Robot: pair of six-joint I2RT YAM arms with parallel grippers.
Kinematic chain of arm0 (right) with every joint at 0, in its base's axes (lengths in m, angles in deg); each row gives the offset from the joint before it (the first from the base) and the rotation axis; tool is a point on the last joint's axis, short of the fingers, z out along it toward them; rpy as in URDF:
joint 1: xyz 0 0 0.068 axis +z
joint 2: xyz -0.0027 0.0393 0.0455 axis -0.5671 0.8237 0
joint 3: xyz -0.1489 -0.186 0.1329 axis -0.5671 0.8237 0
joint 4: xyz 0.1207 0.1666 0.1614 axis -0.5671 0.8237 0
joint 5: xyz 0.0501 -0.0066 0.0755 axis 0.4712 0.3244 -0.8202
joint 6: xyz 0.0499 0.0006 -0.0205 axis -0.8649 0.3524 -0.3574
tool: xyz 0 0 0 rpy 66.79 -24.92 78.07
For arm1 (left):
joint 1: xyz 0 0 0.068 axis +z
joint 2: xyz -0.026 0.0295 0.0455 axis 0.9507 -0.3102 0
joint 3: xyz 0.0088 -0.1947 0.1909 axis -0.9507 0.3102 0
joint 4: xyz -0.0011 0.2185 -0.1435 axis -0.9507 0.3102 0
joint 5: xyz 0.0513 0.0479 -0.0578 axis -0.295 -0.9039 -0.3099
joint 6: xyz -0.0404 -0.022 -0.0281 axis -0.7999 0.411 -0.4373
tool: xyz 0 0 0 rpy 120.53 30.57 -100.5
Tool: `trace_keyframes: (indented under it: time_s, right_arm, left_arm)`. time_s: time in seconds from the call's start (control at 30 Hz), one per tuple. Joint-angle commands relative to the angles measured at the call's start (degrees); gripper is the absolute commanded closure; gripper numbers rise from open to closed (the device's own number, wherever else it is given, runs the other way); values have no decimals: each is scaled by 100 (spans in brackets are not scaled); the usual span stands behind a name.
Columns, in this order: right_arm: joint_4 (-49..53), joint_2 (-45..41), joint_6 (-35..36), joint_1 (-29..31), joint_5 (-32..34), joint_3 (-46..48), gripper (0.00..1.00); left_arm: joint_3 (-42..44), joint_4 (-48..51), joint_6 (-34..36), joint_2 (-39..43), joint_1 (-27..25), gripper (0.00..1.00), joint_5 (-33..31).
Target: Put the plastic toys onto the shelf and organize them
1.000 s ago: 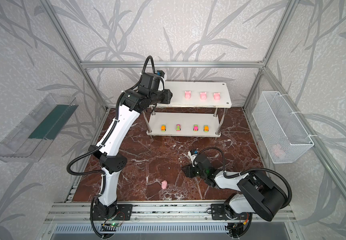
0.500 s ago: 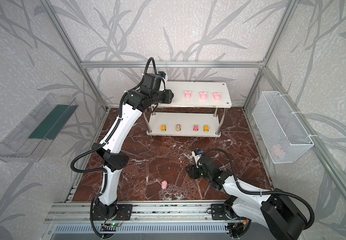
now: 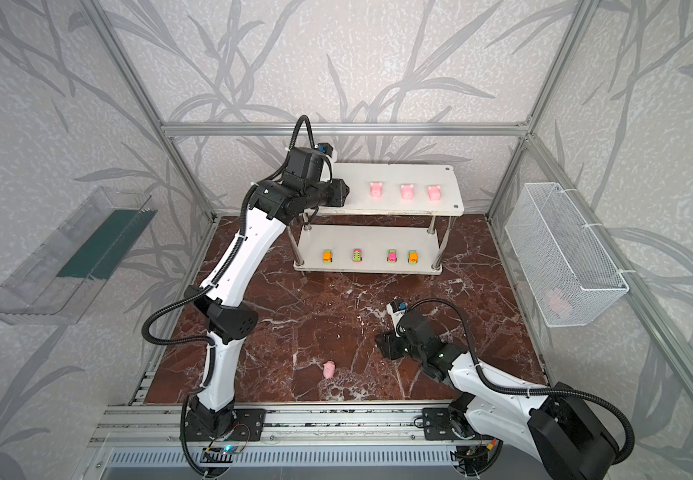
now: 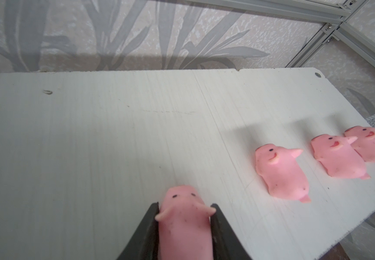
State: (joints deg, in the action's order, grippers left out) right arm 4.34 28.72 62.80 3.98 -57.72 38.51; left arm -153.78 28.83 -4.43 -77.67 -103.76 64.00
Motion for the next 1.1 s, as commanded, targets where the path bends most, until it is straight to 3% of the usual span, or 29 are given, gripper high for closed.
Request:
trace_keyframes:
  time_s: [0.0,0.3,0.63,1.07]
  right_arm:
    - [84,20,27,-10,50,-168,40]
    - [112,37,36,-11,59,-160,40]
    - [67,32,23,-7,41,-167,40]
    - [253,-226,-3,-11,115,-182,40]
  left_arm:
    - [60,-179,-147,-132,-8,64,-76]
    - [-5,-257,-176,-266,-9,63,-148]
    - [-104,-250,-136,-89,-9,42,-164]
    - [26,-420,271,1026,-18,35,-354]
